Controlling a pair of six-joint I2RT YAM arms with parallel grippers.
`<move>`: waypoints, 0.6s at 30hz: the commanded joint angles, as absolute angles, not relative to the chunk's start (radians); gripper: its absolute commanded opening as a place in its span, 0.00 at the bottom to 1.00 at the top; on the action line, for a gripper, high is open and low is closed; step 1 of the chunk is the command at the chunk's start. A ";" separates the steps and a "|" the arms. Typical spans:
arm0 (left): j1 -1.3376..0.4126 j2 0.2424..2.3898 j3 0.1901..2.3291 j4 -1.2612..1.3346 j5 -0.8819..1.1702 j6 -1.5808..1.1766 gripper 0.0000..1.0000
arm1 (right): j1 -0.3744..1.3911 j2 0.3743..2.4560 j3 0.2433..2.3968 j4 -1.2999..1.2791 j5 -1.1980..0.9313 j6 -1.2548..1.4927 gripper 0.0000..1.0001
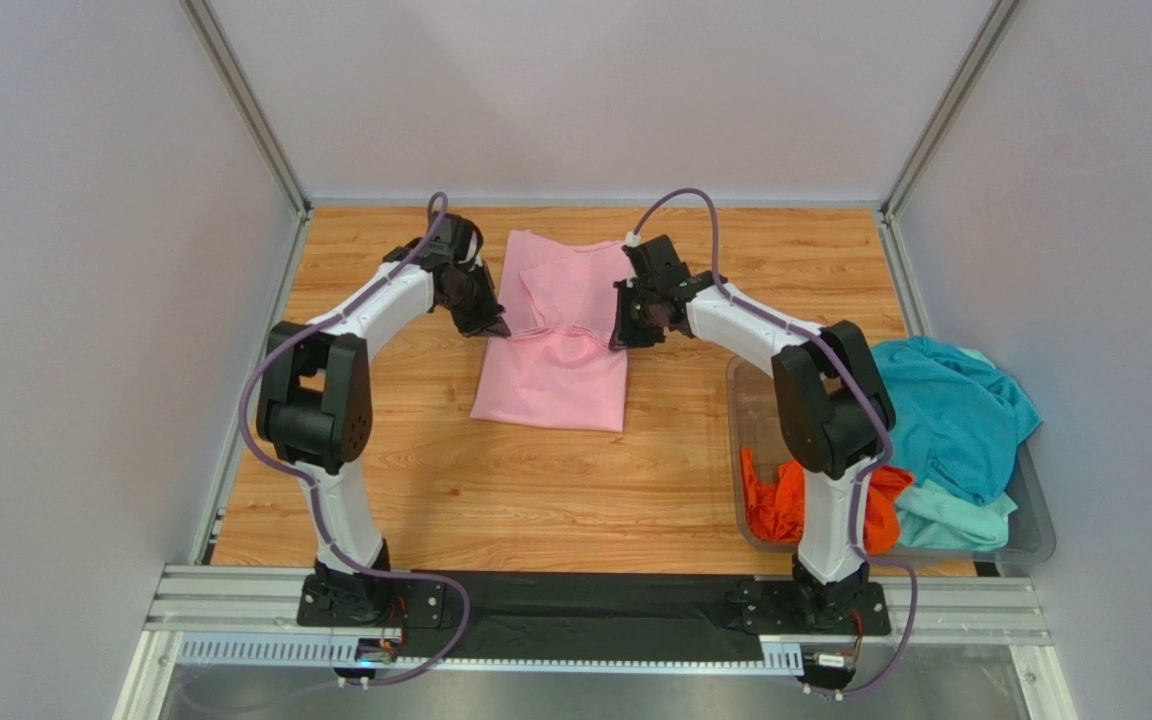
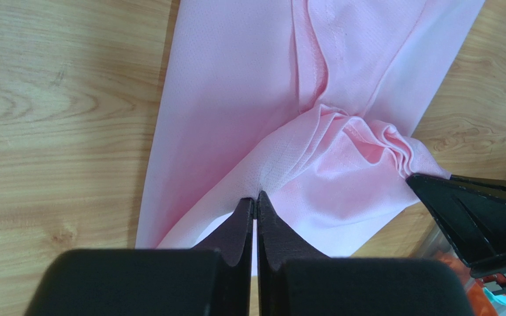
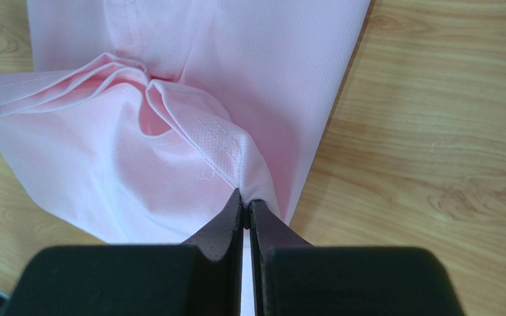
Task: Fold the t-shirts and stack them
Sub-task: Fold the tshirt
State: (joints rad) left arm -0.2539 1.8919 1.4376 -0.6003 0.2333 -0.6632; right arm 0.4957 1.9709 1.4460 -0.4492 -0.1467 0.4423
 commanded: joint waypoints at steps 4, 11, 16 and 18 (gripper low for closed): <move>-0.238 1.927 1.505 -0.587 0.219 -0.638 0.08 | 0.463 2.029 1.531 -0.402 -0.182 0.393 0.19; -0.235 1.823 1.471 -0.600 0.233 -0.635 1.00 | 0.453 1.915 1.485 -0.439 -0.238 0.362 0.71; -0.241 1.688 1.344 -0.536 0.291 -0.669 1.00 | 0.479 1.771 1.381 -0.433 -0.282 0.383 1.00; -0.247 1.661 1.269 -0.503 0.322 -0.681 1.00 | 0.514 1.738 1.326 -0.428 -0.281 0.394 1.00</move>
